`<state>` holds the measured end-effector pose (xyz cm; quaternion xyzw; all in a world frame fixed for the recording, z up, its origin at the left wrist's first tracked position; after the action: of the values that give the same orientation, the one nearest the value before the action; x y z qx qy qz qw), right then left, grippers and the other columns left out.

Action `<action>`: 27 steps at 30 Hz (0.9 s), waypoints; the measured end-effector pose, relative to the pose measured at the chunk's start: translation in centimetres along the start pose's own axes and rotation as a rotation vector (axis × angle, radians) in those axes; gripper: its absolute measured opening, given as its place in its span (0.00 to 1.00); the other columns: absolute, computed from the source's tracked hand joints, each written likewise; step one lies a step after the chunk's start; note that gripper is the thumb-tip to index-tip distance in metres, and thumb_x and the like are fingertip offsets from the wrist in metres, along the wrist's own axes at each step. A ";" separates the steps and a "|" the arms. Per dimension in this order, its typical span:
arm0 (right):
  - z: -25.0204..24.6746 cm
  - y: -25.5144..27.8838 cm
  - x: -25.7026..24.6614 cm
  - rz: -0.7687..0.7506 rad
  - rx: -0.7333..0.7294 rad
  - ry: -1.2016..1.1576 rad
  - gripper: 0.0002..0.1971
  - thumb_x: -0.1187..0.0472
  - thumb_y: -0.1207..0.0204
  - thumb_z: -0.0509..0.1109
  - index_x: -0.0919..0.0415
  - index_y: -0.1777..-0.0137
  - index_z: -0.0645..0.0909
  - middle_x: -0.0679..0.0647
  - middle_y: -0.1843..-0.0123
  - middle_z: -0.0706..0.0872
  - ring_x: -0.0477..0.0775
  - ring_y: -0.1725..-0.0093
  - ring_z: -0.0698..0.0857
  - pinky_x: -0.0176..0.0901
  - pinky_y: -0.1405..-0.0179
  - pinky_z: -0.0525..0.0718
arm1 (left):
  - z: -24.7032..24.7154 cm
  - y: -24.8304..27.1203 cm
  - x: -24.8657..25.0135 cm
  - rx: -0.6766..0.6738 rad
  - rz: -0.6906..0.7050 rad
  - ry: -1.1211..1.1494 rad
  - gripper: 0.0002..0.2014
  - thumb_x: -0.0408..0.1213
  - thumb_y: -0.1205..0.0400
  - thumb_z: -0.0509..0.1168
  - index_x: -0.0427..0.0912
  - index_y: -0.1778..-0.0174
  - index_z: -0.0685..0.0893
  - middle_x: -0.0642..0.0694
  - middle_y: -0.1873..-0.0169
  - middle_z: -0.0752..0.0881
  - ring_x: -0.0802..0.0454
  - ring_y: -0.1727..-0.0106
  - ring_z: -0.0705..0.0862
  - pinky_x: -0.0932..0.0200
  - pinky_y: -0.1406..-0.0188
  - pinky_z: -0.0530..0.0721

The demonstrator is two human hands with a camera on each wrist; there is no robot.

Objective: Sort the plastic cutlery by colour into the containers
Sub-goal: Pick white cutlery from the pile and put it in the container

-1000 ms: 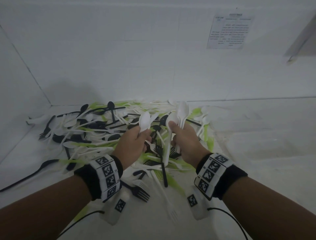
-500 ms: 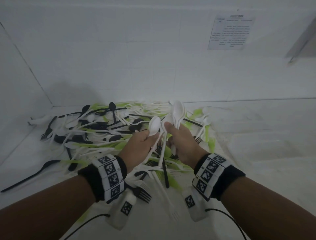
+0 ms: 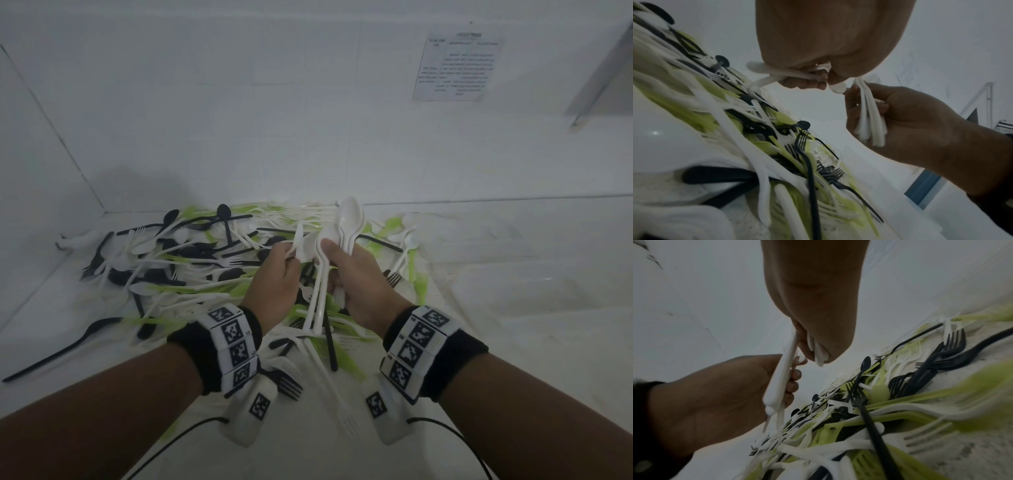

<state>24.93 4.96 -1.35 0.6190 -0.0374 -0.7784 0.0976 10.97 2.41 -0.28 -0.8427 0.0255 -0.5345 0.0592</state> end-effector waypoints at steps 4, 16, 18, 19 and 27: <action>0.1 0.1 0.5 0.018 -0.007 0.003 0.15 0.56 0.11 0.67 0.70 0.41 0.86 0.63 0.56 0.80 0.56 0.65 0.78 0.48 0.66 0.78 | 0.7 0.2 0.1 0.017 -0.044 0.101 0.05 0.38 0.09 0.59 0.50 0.40 0.78 0.45 0.49 0.86 0.50 0.52 0.84 0.53 0.48 0.83; -1.4 0.1 0.4 0.009 0.068 0.042 0.10 0.53 0.11 0.67 0.59 0.47 0.84 0.50 0.66 0.76 0.44 0.76 0.72 0.39 0.74 0.74 | -0.7 0.5 -0.5 0.056 -0.148 0.102 0.15 0.48 0.07 0.54 0.48 0.34 0.83 0.46 0.48 0.86 0.54 0.51 0.82 0.49 0.43 0.81; -0.9 0.2 0.7 0.003 0.038 0.039 0.11 0.53 0.11 0.67 0.61 0.45 0.85 0.52 0.64 0.77 0.45 0.73 0.72 0.40 0.72 0.75 | -0.8 0.6 -0.5 0.063 -0.178 0.100 0.15 0.53 0.07 0.52 0.52 0.39 0.81 0.51 0.49 0.83 0.54 0.48 0.81 0.50 0.39 0.77; -0.6 0.3 0.8 0.002 0.022 0.031 0.12 0.54 0.11 0.67 0.62 0.44 0.85 0.52 0.64 0.77 0.46 0.73 0.73 0.40 0.72 0.75 | -0.7 0.5 -0.6 0.075 -0.172 0.102 0.12 0.51 0.08 0.54 0.51 0.43 0.81 0.50 0.51 0.83 0.52 0.50 0.82 0.49 0.42 0.78; 0.8 0.4 0.8 0.009 -0.084 -0.049 0.16 0.56 0.10 0.65 0.70 0.35 0.85 0.69 0.51 0.87 0.66 0.55 0.86 0.54 0.57 0.88 | 0.7 0.4 0.4 0.026 -0.250 0.499 0.08 0.36 0.13 0.68 0.37 0.42 0.82 0.33 0.51 0.89 0.41 0.53 0.90 0.42 0.48 0.91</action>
<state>24.04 4.36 -1.87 0.5949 -0.0096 -0.7938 0.1259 11.77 1.99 -0.29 -0.6807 -0.0715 -0.7290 -0.0043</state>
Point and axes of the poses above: each hand's wrist, its own y-axis away from the middle knuckle, its own z-axis out of the palm, x = y × z, the point moved 4 cm from there along -y, towards the middle knuckle
